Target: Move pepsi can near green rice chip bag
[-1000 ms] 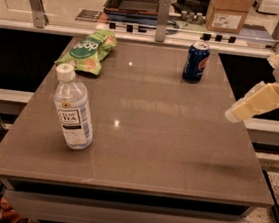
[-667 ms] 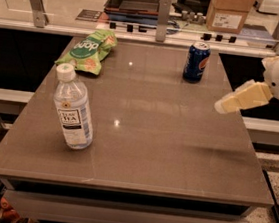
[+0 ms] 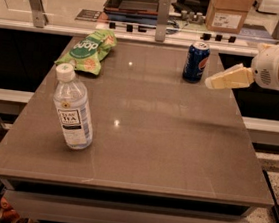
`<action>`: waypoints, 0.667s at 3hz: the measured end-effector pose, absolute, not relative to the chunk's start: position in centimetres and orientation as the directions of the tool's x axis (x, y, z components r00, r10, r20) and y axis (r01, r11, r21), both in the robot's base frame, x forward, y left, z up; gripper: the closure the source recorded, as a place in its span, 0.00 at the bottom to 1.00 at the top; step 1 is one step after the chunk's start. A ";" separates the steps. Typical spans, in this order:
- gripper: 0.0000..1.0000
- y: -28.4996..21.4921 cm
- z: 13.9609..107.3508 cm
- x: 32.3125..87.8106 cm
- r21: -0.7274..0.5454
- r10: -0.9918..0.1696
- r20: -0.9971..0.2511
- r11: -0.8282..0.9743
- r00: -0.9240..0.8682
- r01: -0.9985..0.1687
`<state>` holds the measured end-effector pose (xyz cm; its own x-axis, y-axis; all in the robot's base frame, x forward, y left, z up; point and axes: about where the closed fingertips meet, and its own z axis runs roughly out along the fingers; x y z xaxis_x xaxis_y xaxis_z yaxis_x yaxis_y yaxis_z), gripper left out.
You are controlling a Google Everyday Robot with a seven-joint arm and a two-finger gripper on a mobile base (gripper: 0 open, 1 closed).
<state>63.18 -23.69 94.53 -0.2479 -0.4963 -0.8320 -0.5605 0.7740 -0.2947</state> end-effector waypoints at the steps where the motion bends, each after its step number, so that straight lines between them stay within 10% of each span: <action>1: 0.00 -24.3 94.6 66.7 -0.307 -0.469 -0.862 0.787 -0.194 -0.535; 2: 0.00 -23.6 93.8 69.7 -0.265 -0.411 -0.897 0.792 -0.160 -0.550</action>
Offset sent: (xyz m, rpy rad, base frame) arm 0.1020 0.0050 -0.0188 0.2002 -0.1181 0.0446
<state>69.67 -23.56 93.76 -0.1603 -0.4114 -0.8973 -0.5501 0.7920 -0.2648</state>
